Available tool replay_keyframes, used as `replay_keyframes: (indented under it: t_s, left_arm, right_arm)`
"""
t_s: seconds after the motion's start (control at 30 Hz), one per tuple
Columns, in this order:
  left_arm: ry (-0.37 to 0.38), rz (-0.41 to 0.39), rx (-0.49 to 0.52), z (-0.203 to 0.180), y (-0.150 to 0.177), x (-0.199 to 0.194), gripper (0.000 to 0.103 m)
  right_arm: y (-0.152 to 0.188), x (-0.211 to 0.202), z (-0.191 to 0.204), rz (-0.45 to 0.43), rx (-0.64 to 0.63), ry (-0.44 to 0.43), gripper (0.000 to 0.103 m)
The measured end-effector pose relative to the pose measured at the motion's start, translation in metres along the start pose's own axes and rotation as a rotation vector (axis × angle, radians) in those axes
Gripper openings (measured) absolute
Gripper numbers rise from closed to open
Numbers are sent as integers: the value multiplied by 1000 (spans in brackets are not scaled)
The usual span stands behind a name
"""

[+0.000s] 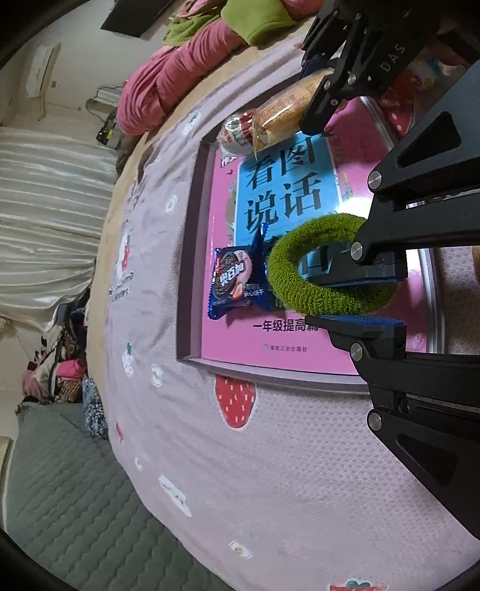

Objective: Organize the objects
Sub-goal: 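Carry the green ring and bread roll over the tray with both tools, then open the left tool onto the book while the right tool releases the bread roll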

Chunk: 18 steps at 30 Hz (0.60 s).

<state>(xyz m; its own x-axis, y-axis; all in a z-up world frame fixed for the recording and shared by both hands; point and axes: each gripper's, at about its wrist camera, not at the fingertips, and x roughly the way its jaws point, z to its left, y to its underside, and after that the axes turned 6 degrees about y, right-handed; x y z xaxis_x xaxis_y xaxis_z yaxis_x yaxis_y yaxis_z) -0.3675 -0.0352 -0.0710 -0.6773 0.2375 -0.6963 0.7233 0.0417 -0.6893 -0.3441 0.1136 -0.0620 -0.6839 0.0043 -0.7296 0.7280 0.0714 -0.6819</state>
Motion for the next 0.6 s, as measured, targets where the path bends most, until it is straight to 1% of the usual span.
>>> replay_keyframes:
  t_s: [0.13, 0.5, 0.6]
  left_arm:
    - [20, 21, -14, 3, 2, 3, 12]
    - [15, 41, -23, 6, 5, 8, 14]
    - [22, 46, -25, 6, 5, 7, 17]
  right_arm:
    - [3, 10, 0, 35, -1, 19, 39]
    - [6, 13, -3, 54, 15, 20, 41]
    - [6, 13, -5, 55, 28, 18, 42]
